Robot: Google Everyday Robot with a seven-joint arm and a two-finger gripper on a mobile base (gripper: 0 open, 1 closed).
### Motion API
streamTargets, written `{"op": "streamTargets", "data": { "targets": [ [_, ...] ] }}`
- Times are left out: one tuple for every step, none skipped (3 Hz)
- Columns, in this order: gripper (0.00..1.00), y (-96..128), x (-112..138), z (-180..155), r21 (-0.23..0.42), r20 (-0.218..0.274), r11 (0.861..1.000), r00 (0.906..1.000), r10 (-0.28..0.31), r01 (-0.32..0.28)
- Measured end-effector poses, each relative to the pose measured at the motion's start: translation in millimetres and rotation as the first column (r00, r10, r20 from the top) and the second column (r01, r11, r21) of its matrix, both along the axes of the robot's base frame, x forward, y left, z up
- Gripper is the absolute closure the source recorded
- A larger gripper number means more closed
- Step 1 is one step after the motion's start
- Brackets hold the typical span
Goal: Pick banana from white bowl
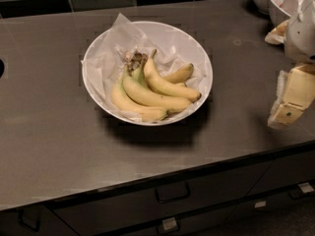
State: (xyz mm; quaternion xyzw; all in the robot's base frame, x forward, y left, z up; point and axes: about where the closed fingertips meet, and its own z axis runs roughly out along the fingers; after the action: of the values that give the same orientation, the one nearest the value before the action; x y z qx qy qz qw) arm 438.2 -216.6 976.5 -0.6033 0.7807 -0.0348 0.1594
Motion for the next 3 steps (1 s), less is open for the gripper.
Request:
{"op": "streamTargets", "data": {
  "targets": [
    [0.00, 0.2, 0.0, 0.0, 0.000, 0.000, 1.000, 1.0000, 0.000, 0.000],
    [0.00, 7.0, 1.1, 1.4, 0.006, 0.005, 1.000, 0.9999, 0.016, -0.016],
    [0.00, 23.8, 4.0, 0.3, 0.046, 0.014, 0.998, 0.9985, 0.052, -0.053]
  ]
}}
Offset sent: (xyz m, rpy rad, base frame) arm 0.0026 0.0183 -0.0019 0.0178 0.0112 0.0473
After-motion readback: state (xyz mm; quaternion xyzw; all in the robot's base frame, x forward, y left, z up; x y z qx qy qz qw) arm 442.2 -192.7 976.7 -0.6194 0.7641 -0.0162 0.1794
